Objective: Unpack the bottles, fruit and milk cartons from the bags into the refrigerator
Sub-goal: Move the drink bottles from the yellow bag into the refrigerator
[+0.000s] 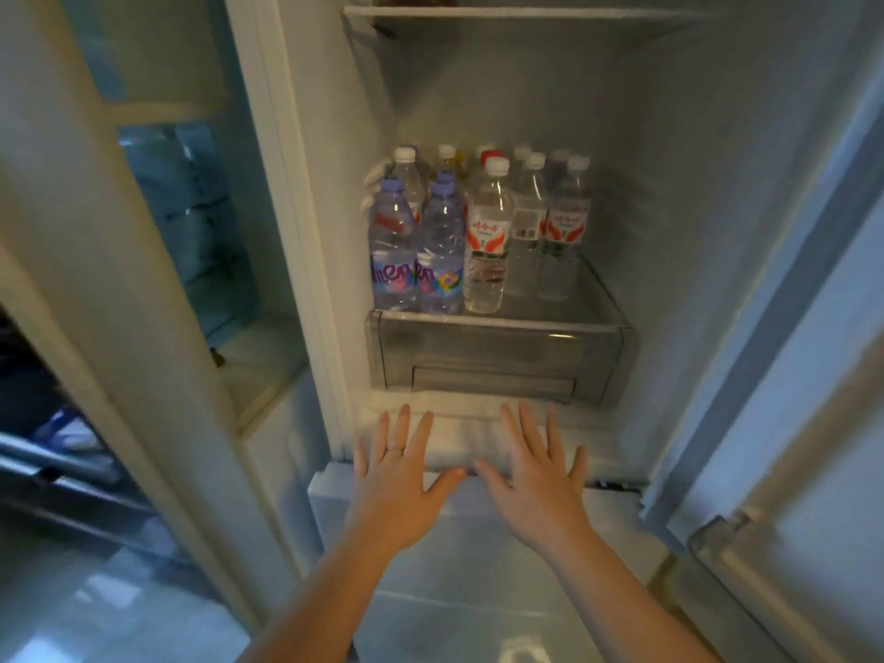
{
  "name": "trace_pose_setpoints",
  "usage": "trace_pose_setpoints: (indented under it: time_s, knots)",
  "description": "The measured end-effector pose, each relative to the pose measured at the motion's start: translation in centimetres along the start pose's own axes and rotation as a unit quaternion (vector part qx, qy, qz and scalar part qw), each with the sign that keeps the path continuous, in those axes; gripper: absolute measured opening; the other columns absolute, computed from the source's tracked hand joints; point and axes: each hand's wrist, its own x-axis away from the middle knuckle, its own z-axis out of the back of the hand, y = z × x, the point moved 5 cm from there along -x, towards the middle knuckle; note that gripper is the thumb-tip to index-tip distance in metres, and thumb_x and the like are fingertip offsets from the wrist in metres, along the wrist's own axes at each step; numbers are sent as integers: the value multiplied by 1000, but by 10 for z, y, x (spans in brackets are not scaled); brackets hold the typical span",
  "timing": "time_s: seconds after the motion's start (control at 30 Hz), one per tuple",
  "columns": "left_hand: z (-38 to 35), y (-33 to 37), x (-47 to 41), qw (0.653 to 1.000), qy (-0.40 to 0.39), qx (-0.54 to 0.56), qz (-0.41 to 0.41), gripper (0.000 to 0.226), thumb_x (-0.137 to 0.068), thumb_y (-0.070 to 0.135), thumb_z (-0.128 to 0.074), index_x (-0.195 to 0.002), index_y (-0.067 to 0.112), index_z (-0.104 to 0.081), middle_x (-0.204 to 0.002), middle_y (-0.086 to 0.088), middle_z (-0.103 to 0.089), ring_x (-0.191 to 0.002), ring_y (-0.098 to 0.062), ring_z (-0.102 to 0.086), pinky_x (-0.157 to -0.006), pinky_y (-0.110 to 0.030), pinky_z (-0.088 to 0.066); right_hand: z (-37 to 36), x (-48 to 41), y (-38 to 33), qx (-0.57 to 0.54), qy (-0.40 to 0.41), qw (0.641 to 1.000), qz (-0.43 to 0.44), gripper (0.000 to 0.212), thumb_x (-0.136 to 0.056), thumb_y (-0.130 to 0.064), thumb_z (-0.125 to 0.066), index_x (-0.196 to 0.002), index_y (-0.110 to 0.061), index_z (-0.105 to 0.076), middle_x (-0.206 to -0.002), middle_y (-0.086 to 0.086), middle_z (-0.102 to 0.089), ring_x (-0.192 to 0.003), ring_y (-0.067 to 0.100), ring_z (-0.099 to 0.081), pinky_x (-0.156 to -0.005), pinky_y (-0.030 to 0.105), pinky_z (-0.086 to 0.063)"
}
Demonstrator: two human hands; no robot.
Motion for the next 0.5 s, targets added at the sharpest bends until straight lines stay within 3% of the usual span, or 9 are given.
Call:
trace_pose_setpoints:
  time_s: [0.27,0.5]
  knots:
    - [-17,-6,143,992,20,33,117,86,-90,79,-25,-157,39,9,-164,9,21,-152,-21,19,-120,-52,8,-23,98,4,4,-90,993,81,74,-96,-70,-25,-155,-43,11,-162,-16,23,-150,20,23,-119,57,12]
    - [-9,-3,261,975,17,55,215,87,-86,80,-23,-157,40,7,-166,8,15,-152,-21,19,-121,-51,9,-34,179,-8,-17,-146,980,131,75,-97,-66,-30,-156,-40,8,-163,-15,19,-151,22,20,-118,58,13]
